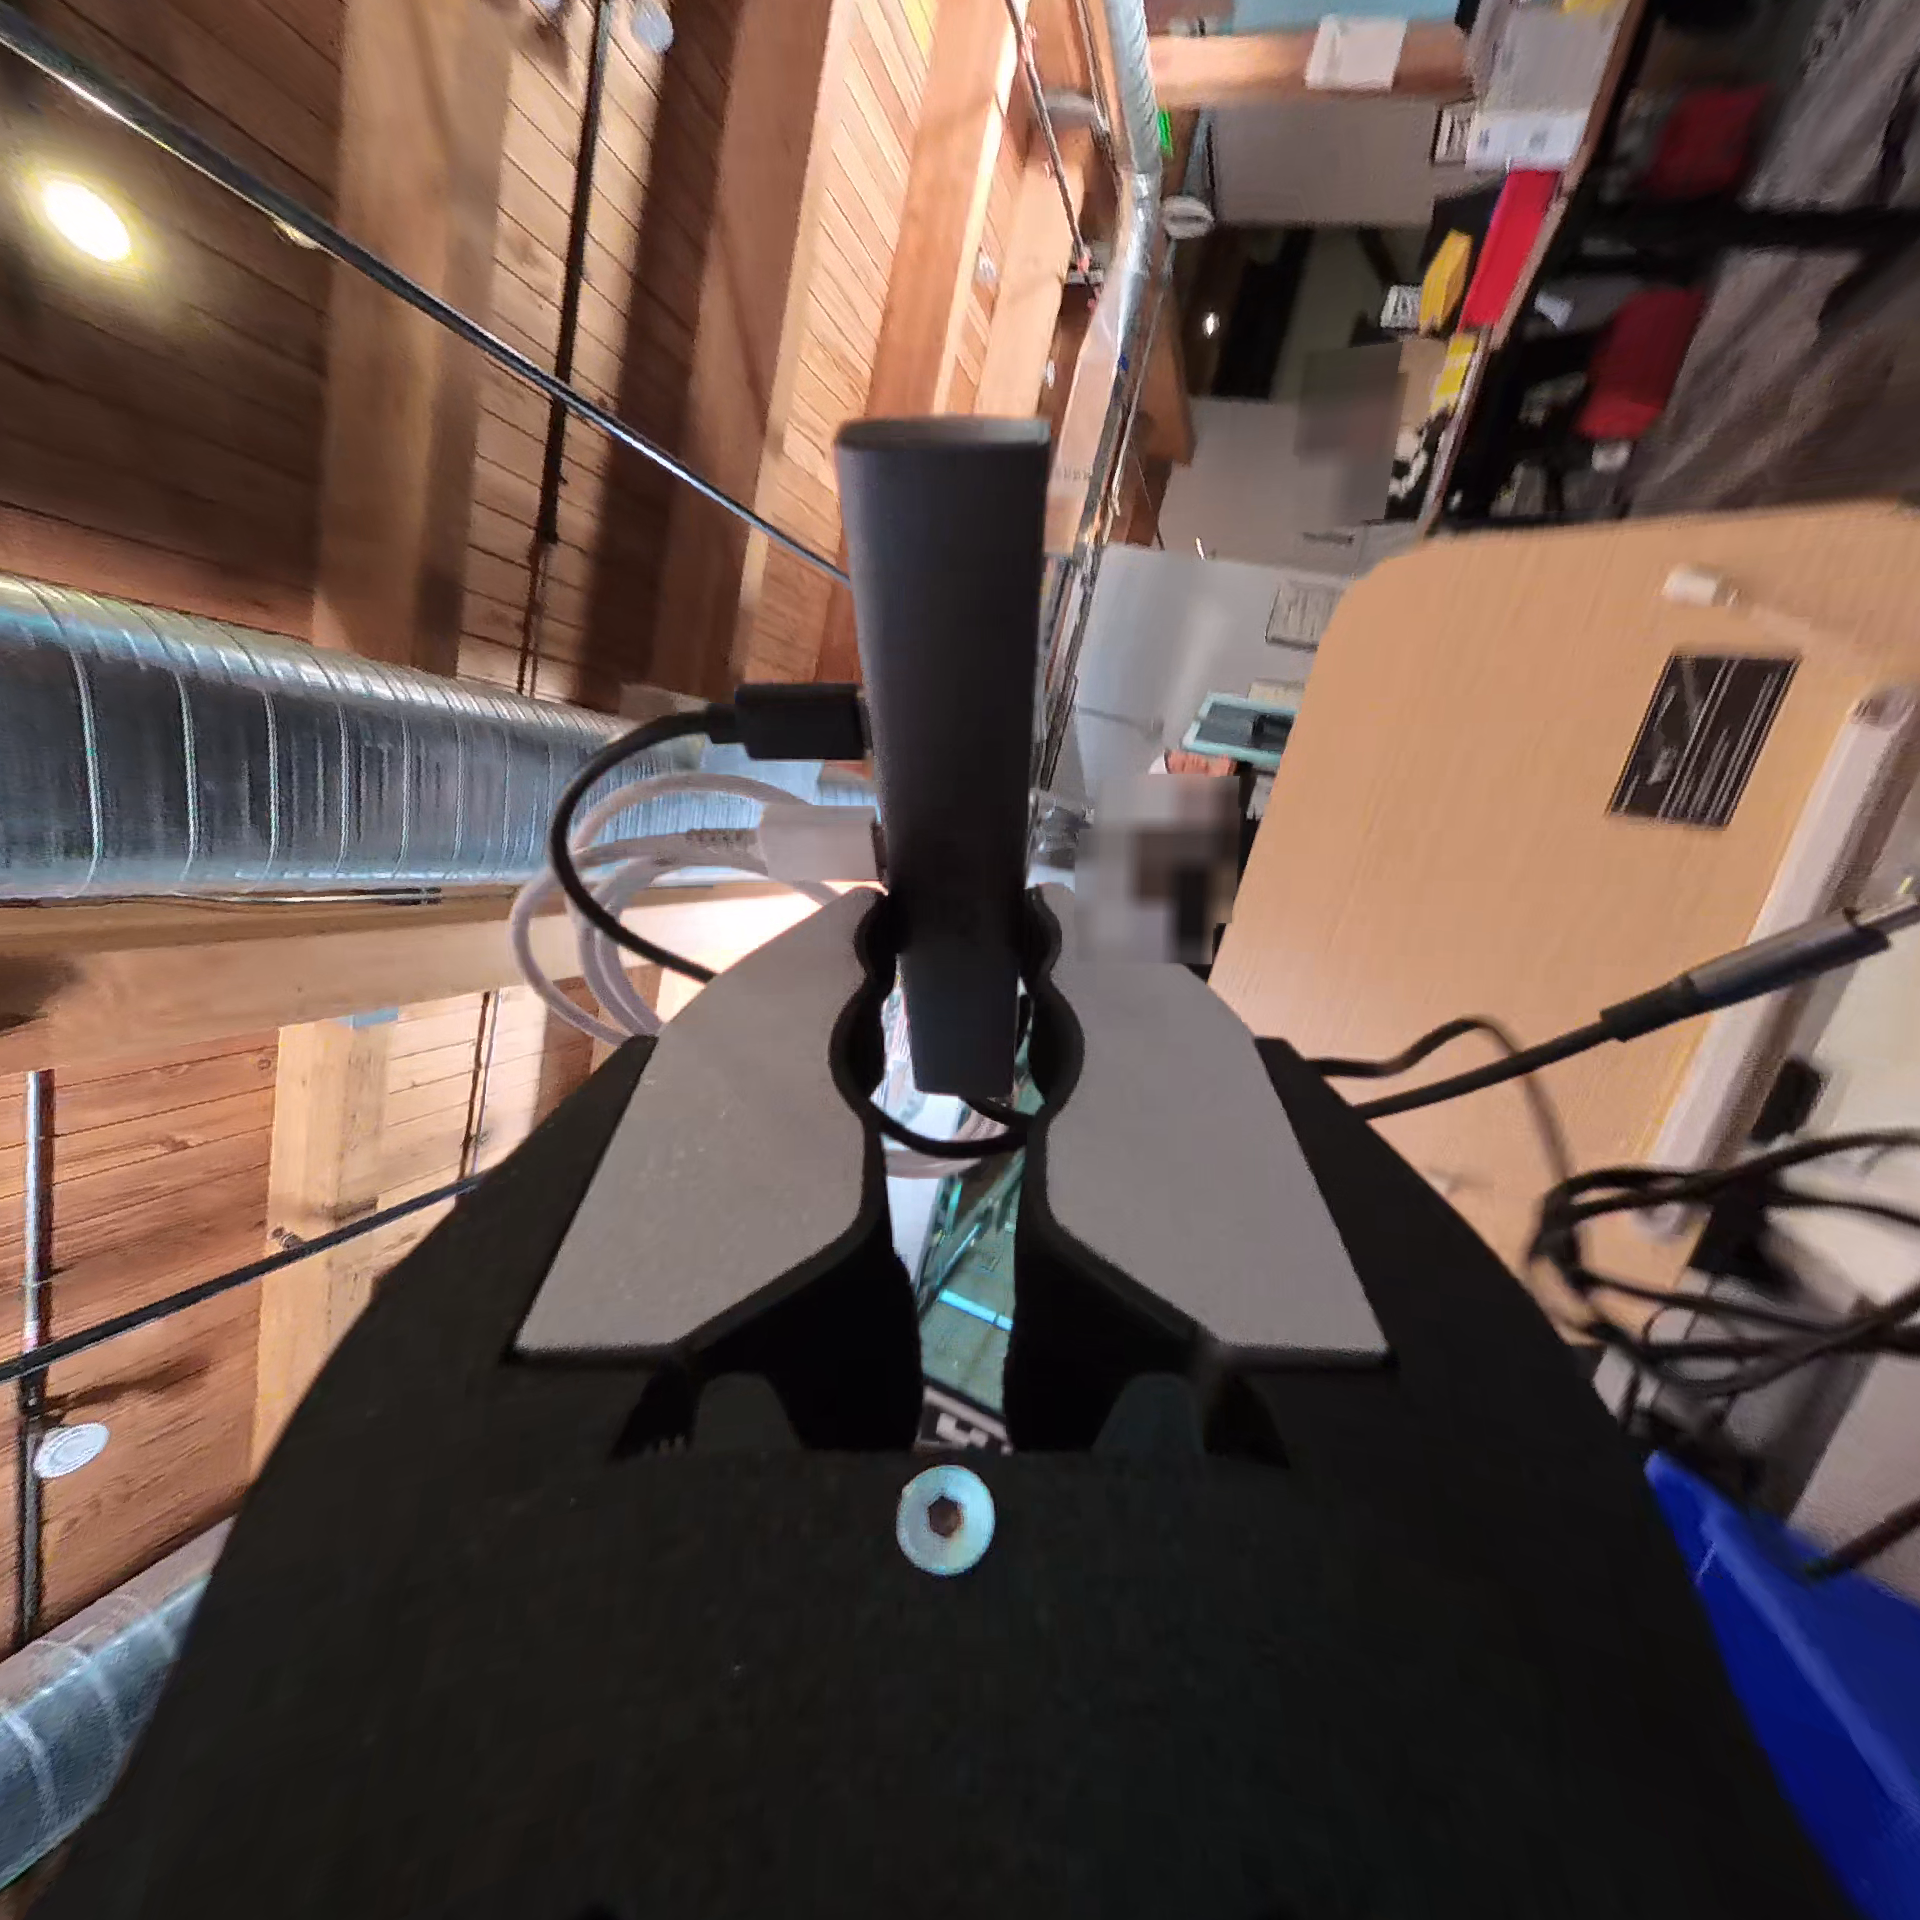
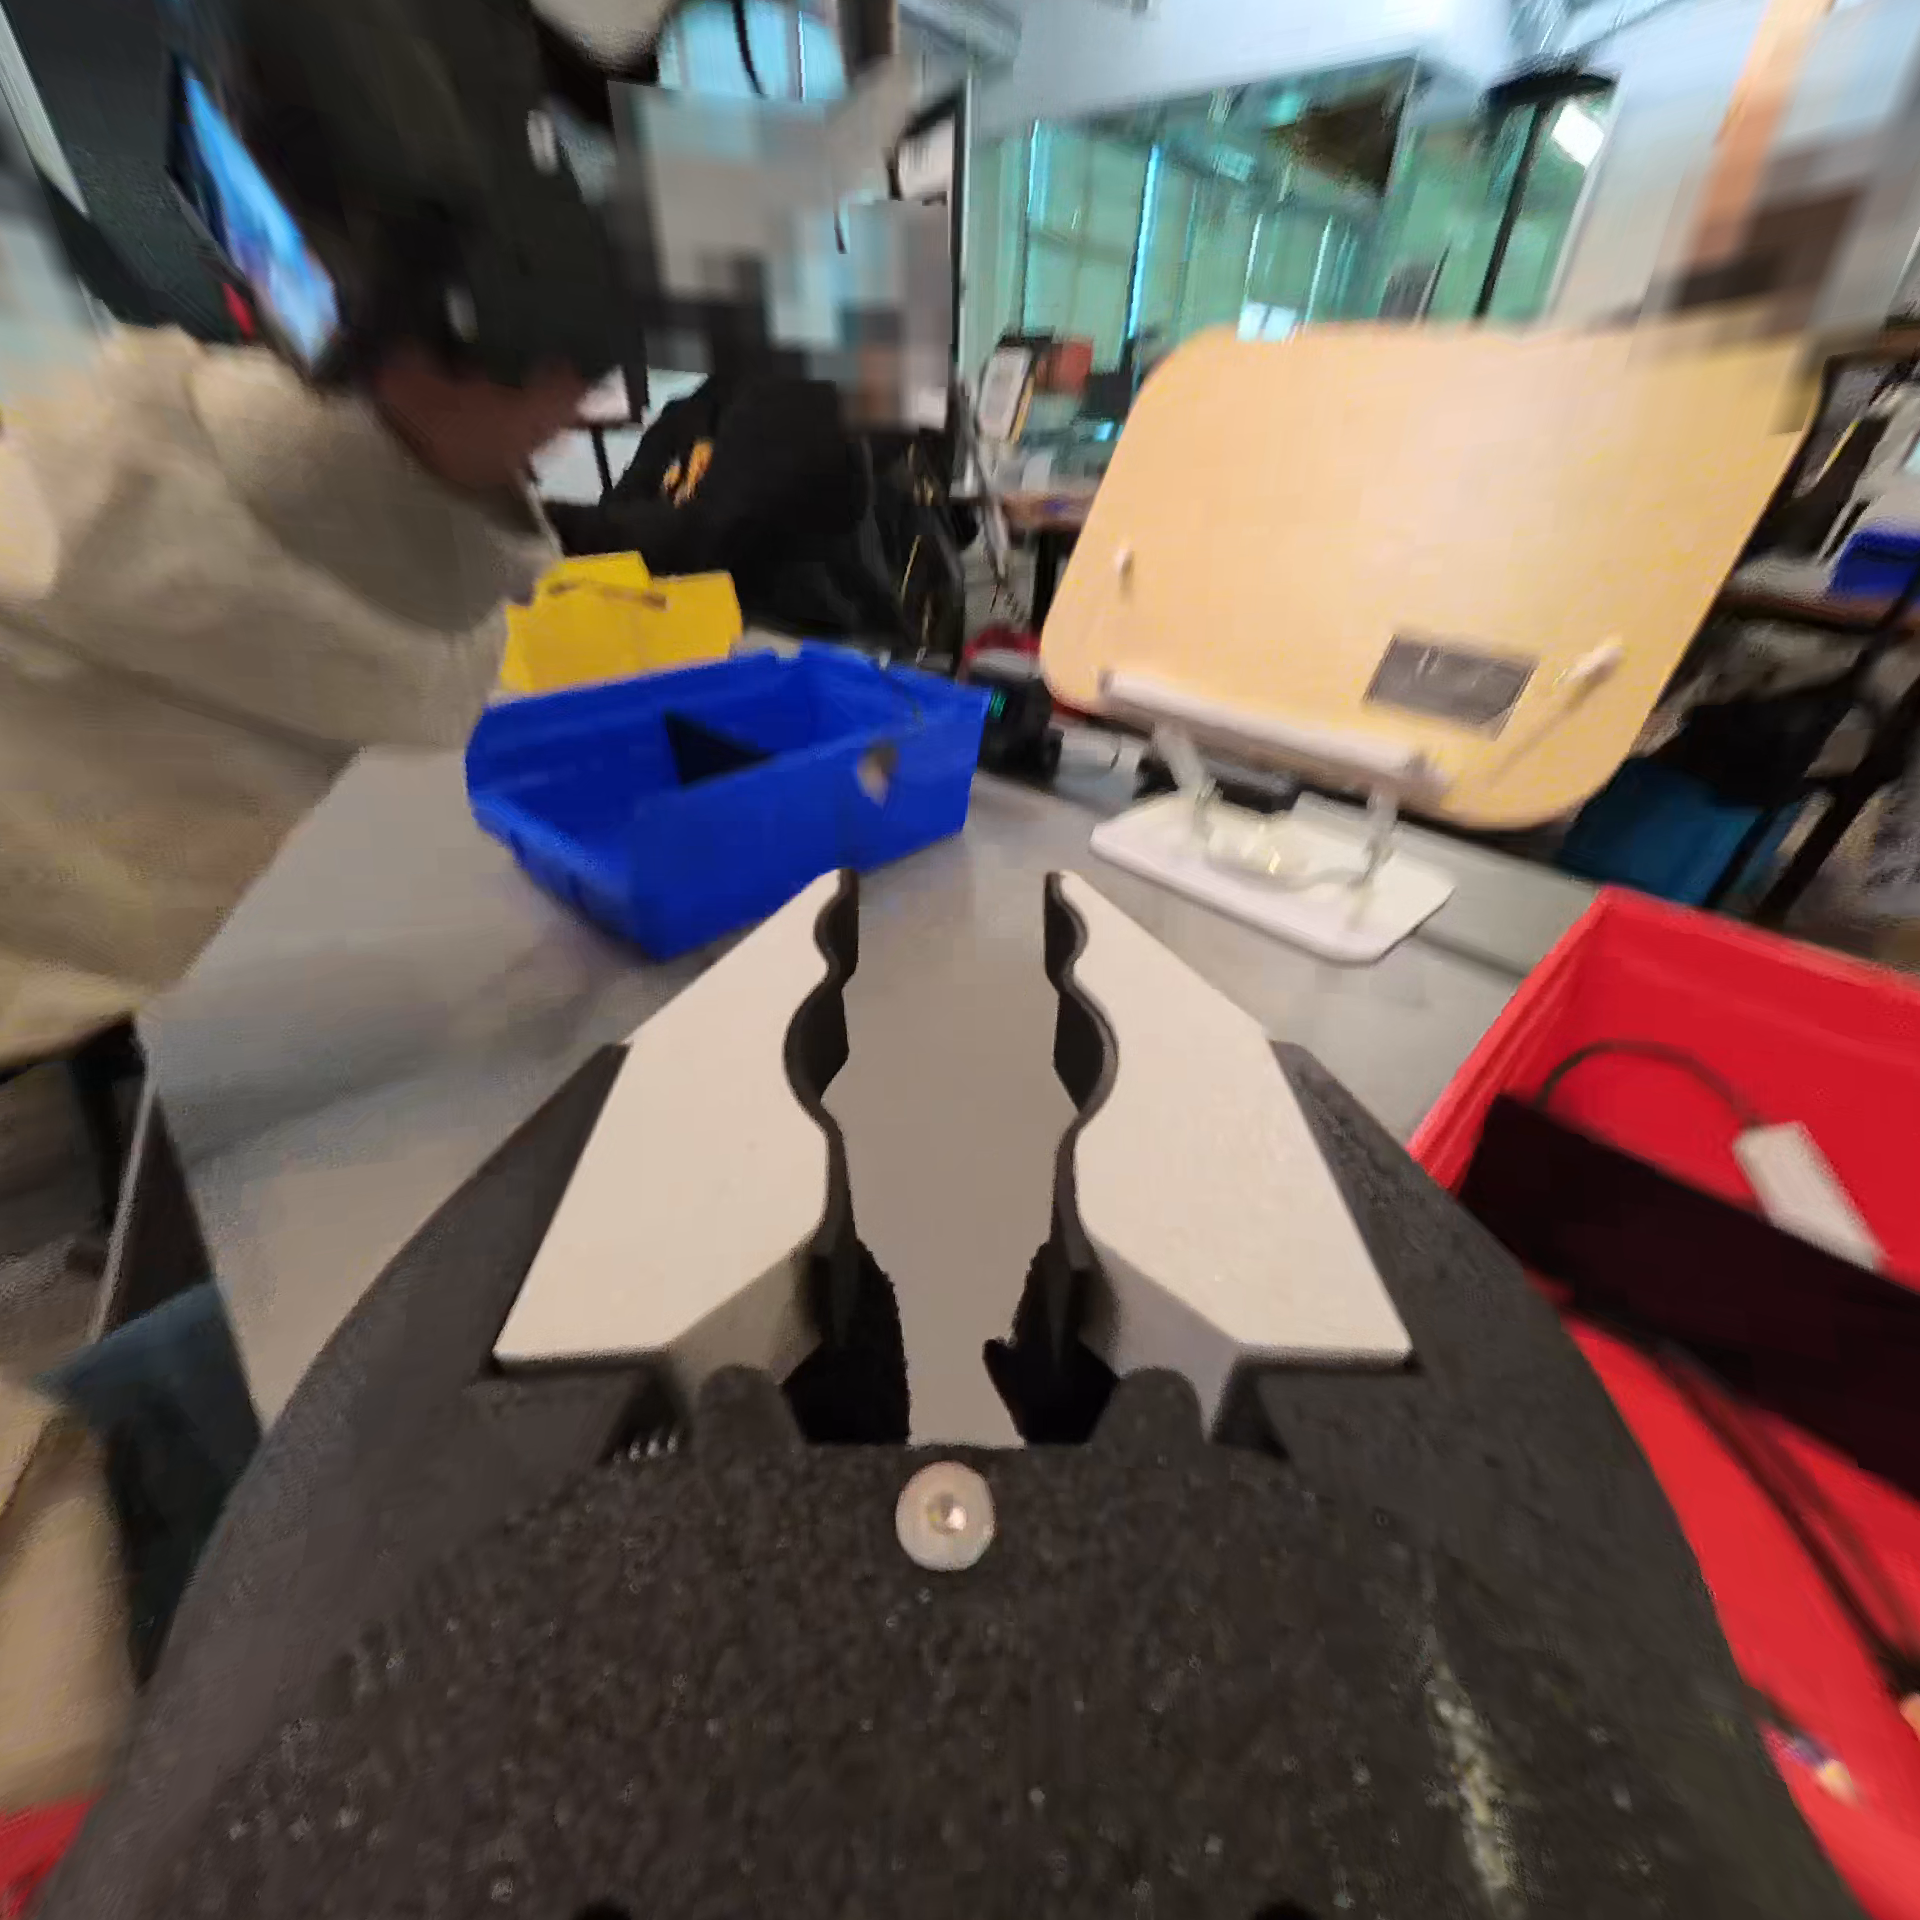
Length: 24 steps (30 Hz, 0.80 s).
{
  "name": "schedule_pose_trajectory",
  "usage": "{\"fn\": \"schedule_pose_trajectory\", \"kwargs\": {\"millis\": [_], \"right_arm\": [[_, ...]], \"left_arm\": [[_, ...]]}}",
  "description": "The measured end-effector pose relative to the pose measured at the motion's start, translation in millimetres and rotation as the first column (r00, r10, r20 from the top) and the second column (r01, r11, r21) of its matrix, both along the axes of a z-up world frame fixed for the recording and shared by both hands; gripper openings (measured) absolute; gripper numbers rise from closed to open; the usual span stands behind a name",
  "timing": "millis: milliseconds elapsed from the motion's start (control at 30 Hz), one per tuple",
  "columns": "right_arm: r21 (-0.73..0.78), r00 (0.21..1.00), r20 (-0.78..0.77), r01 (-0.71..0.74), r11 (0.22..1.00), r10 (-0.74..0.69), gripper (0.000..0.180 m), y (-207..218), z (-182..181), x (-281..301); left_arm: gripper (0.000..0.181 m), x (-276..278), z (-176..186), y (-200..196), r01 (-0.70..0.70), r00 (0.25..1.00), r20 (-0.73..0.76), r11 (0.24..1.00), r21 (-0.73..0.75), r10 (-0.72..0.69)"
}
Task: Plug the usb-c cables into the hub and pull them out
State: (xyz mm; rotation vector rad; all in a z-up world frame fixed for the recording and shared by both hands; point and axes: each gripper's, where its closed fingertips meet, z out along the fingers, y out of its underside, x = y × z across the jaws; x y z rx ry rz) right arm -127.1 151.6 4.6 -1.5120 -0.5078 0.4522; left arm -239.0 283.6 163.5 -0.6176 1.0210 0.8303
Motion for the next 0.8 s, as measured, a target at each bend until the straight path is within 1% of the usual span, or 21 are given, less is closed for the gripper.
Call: {"fn": "schedule_pose_trajectory", "kwargs": {"millis": [67,133,200,233,300,400,467,500,533,567,633,667,700,733,767,800], "right_arm": [[0.09,0.999,0.032,0.016,0.996,-0.019,0.035,4.7,33.1,0.4],[0.183,0.994,0.071,0.071,0.981,-0.085,0.037,14.1,61.3,4.9],[0.249,0.991,0.088,0.08,0.965,-0.105,0.037,21.1,81.0,2.7],[0.262,0.989,0.103,0.081,0.962,-0.111,0.037,26.1,84.2,1.0],[0.246,0.983,0.162,0.049,0.968,-0.091,0.037,37.8,75.9,-8.1],[0.174,0.975,0.218,0.013,0.985,-0.052,0.035,55.1,50.4,-21.6],[0.179,0.976,0.21,0.01,0.984,-0.048,0.023,62.3,43.6,-26.7],[0.19,0.979,0.199,0.004,0.982,-0.042,0.013,64.8,42.2,-29.0],[0.192,0.98,0.197,-0.017,0.981,-0.022,0.009,66.9,39.3,-32.1],[0.189,0.981,0.192,-0.04,0.981,0.003,0.009,69.3,35.8,-35.4],[0.167,0.976,0.216,-0.071,0.983,0.034,0.009,78.8,21.1,-42.6],[0.166,0.97,0.241,-0.071,0.984,0.03,0.009,85.5,13.3,-45.7],[0.187,0.962,0.274,-0.047,0.981,-0.006,0.009,94.8,7.5,-45.7],[0.214,0.946,0.321,-0.025,0.977,-0.046,0.009,104.5,1.7,-45.2],[0.251,0.928,0.364,-0.016,0.968,-0.079,0.009,112.7,-2.5,-46.3],[0.299,0.911,0.399,-0.023,0.954,-0.103,0.009,117.9,-5.1,-50.4]], "left_arm": [[0.022,24.3,-8.0,-16.8,0.058,0.998,0.019,0.998,0.007,-0.058],[0.022,45.5,-25.3,-28.9,0.093,0.995,0.03,0.996,-0.004,-0.093],[0.022,62.8,-47.6,-36.6,0.126,0.991,0.058,0.991,-0.045,-0.124],[0.023,69.5,-60.3,-38.0,0.132,0.99,0.067,0.988,-0.076,-0.127],[0.022,77.7,-80.5,-39.7,0.119,0.991,0.068,0.989,-0.091,-0.113],[0.022,83.0,-100.8,-42.2,0.095,0.995,0.043,0.993,-0.07,-0.092],[0.022,84.5,-111.6,-43.7,0.086,0.996,0.006,0.996,-0.035,-0.086],[0.022,83.6,-115.8,-44.3,0.084,0.996,0.0,0.996,-0.017,-0.084],[0.022,81.0,-119.7,-43.1,0.08,0.997,0.005,0.997,-0.015,-0.08],[0.022,78.2,-125.7,-39.6,0.079,0.997,0.009,0.996,-0.046,-0.079],[0.024,68.9,-143.5,-30.8,0.072,0.997,0.025,0.982,-0.177,-0.069],[0.022,62.6,-153.7,-30.8,0.085,0.996,0.059,0.962,-0.258,-0.072],[0.021,55.7,-164.8,-35.2,0.111,0.991,0.106,0.932,-0.344,-0.079],[0.017,48.4,-178.8,-42.6,0.136,0.986,0.148,0.884,-0.448,-0.077],[0.015,41.5,-195.7,-53.2,0.17,0.978,0.197,0.803,-0.572,-0.066],[0.017,36.4,-213.4,-68.4,0.229,0.963,0.266,0.677,-0.7,-0.05]]}}
